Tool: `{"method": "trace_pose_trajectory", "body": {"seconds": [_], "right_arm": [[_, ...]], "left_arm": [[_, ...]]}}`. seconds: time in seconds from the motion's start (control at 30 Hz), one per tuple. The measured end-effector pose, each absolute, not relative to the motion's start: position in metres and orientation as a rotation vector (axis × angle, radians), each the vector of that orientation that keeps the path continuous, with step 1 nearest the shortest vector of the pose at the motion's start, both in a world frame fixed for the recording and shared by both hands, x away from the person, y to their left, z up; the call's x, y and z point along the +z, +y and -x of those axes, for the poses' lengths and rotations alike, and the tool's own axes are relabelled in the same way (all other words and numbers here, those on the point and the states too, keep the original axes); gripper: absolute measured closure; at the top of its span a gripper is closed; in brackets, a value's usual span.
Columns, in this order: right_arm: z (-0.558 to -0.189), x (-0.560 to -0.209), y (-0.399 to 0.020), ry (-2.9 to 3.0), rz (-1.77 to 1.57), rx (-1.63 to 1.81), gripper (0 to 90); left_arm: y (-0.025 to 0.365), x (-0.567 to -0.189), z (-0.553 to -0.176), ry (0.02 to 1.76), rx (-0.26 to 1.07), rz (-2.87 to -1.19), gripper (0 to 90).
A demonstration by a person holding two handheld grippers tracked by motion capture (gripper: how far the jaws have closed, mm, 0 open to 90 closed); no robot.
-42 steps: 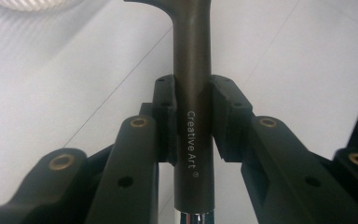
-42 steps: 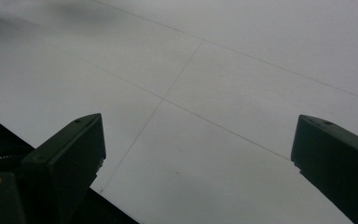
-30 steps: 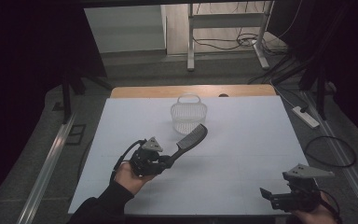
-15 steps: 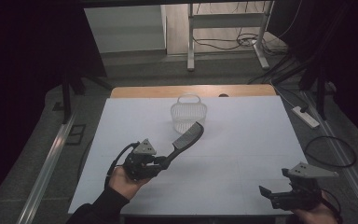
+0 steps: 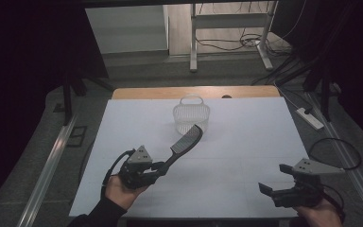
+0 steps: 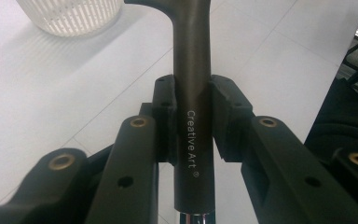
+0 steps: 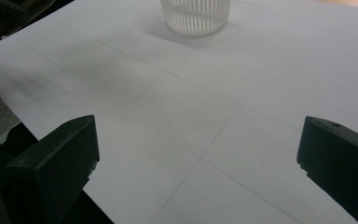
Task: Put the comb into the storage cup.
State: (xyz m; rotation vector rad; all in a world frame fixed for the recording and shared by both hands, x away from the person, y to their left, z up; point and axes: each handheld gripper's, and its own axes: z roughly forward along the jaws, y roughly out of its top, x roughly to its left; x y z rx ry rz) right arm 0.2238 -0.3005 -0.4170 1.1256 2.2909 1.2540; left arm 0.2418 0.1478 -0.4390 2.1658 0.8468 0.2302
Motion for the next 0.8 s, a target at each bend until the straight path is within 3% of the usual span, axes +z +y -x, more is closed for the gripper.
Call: {"method": "trace_pose_trajectory", "body": {"seconds": [0.8], "right_arm": [[-0.253,-0.405,-0.281,2.322,-1.075,1.366,0.0]], "left_arm": [[0.135,-0.444,-0.246,0.817,0.249,-2.151,72.6]]}}
